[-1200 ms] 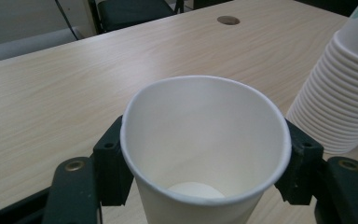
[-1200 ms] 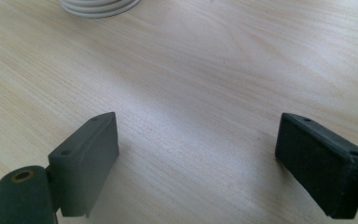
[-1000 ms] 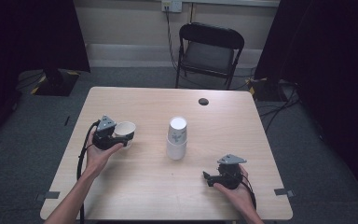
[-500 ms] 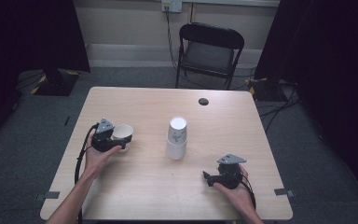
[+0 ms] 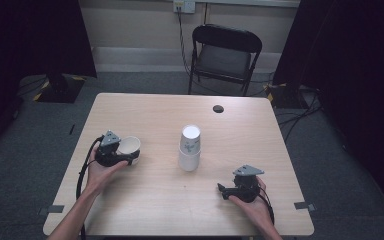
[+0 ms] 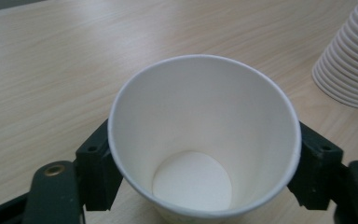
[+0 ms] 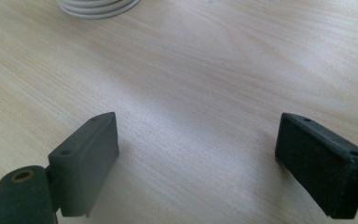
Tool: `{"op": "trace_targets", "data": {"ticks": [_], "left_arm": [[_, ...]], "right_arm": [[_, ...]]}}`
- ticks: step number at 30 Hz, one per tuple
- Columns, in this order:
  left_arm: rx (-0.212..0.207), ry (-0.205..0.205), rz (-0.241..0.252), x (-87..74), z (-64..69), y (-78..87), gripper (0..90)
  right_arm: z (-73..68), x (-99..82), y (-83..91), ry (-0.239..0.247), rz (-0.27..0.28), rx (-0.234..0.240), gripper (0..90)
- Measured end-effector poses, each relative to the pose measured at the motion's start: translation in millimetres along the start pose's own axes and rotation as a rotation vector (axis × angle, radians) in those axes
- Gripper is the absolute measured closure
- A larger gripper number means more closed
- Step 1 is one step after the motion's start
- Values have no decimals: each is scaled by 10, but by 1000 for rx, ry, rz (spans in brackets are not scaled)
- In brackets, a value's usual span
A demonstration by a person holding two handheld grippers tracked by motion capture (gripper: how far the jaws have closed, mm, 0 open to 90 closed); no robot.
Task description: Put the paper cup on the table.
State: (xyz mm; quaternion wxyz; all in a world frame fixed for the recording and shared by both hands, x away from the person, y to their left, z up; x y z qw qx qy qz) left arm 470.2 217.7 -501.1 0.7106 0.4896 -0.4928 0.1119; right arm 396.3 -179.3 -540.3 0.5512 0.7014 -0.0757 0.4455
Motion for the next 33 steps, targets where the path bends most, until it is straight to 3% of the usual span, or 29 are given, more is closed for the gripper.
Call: {"op": "trace_targets", "data": {"ticks": [5, 12, 23, 25, 33], "left_arm": [[-5, 18, 5, -4, -6, -23, 159], [0, 11, -10, -46, 5, 17, 158], [16, -13, -14, -39, 45, 302, 157], [28, 21, -4, -71, 21, 311, 157], [-2, -8, -39, -199, 134, 434, 157]], "right_arm": [[0, 2, -1, -1, -1, 0, 130], [1, 3, -4, 1, 1, 0, 130], [1, 3, -4, 1, 1, 0, 130], [1, 3, -4, 0, 0, 0, 130], [1, 3, -4, 0, 0, 1, 130]]}}
Point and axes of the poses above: each handheld gripper's, and its own axes: y roughly backward along the jaws, x roughly out of its top, z roughly to its right, the point moved 6 cm from there along -y, roughly forward along the jaws, and after that the axes turned 2 degrees about -z, right-handed, at the moved point
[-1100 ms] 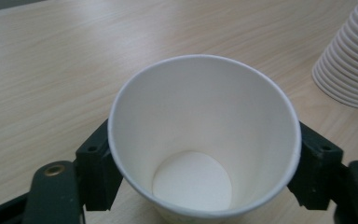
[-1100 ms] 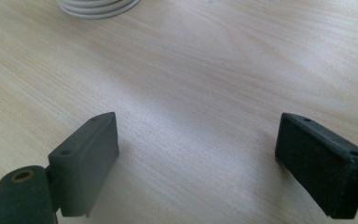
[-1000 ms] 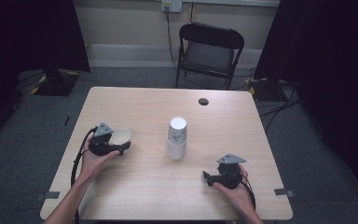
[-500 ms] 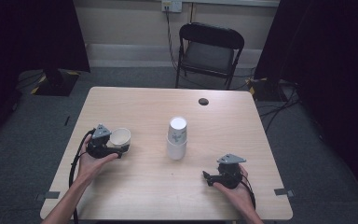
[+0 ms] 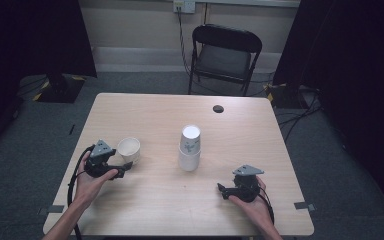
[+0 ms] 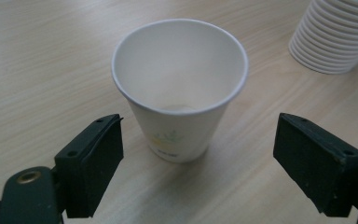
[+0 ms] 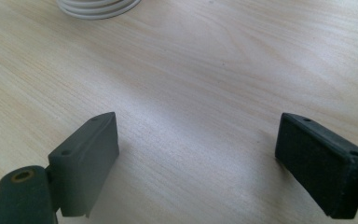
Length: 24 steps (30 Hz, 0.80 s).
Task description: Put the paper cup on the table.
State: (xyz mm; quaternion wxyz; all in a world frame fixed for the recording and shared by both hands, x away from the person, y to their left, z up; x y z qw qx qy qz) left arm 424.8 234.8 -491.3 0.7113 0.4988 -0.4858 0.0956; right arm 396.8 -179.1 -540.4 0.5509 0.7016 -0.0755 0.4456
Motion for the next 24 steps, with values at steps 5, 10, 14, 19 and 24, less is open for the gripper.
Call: {"op": "trace_targets", "data": {"ticks": [5, 10, 14, 19, 24], "left_arm": [[-33, 0, -28, -75, 121, 129, 157], [-53, -41, -78, -297, 255, 226, 158], [-27, -25, -140, -530, 239, 208, 158], [-22, -36, -167, -651, 212, 155, 159], [-4, -40, -134, -718, 198, 117, 145]], "right_arm": [[0, 0, 0, 0, 0, 0, 131], [1, 1, -1, 2, 0, 1, 130], [2, 2, -2, 3, 0, 2, 130], [1, 2, -1, 3, 0, 1, 131], [1, 1, -1, 2, 0, 2, 131]]}}
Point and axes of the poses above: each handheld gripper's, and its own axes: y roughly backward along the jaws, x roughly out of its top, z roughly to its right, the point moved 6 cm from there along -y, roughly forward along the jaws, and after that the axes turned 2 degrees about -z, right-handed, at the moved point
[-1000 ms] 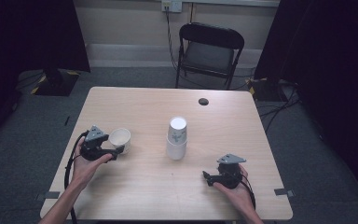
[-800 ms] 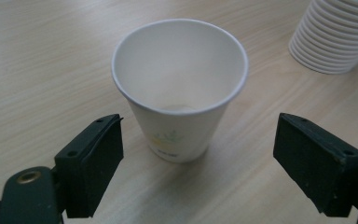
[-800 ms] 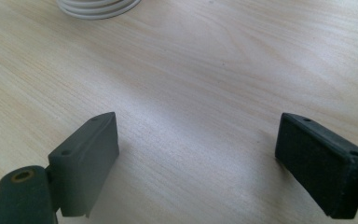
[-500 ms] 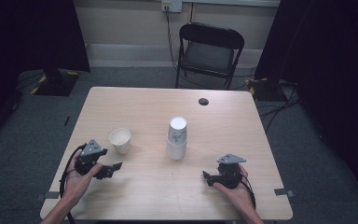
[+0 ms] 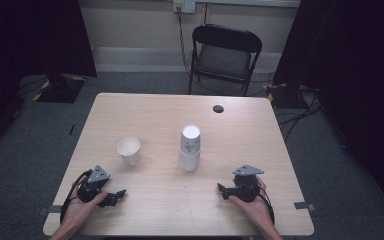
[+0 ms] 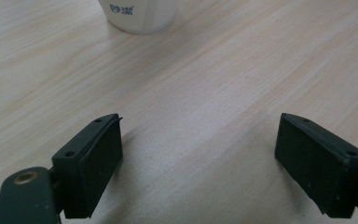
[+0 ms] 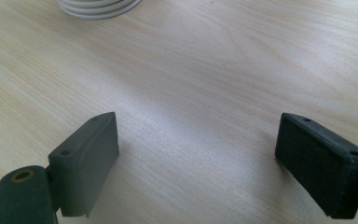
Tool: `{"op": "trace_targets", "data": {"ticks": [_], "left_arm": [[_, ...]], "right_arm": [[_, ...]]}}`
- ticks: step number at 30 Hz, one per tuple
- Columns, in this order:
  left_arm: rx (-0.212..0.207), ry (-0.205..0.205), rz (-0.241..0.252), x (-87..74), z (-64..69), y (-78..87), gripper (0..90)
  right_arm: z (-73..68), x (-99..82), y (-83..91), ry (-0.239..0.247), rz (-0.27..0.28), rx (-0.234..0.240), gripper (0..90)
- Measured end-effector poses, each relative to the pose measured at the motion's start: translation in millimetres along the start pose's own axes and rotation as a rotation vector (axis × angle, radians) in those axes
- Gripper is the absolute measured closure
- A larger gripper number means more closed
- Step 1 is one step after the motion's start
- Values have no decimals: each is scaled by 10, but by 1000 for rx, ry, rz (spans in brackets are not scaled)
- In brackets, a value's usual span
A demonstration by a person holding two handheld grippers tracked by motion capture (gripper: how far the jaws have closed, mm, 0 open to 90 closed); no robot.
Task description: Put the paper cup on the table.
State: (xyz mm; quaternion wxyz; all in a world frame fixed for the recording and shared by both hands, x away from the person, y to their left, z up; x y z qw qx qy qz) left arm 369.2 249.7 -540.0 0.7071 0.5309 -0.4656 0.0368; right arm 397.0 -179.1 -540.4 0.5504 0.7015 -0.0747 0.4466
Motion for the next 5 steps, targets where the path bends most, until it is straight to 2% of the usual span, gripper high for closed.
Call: {"op": "trace_targets", "data": {"ticks": [1, 5], "left_arm": [[3, -7, 18, -8, -7, -12, 137], [1, -4, 21, -8, -6, -15, 120]], "right_arm": [[0, 0, 0, 0, 0, 0, 131], [-2, -1, 1, 0, -1, 0, 132]]}}
Point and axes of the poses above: each handheld gripper's, and its own axes: y roughly backward along the jaws, x roughly out of its top, z roughly to its right, the point moved 6 cm from there along -y, roughly forward along the jaws, and after that the axes turned 2 degrees about -z, right-handed, at the moved point
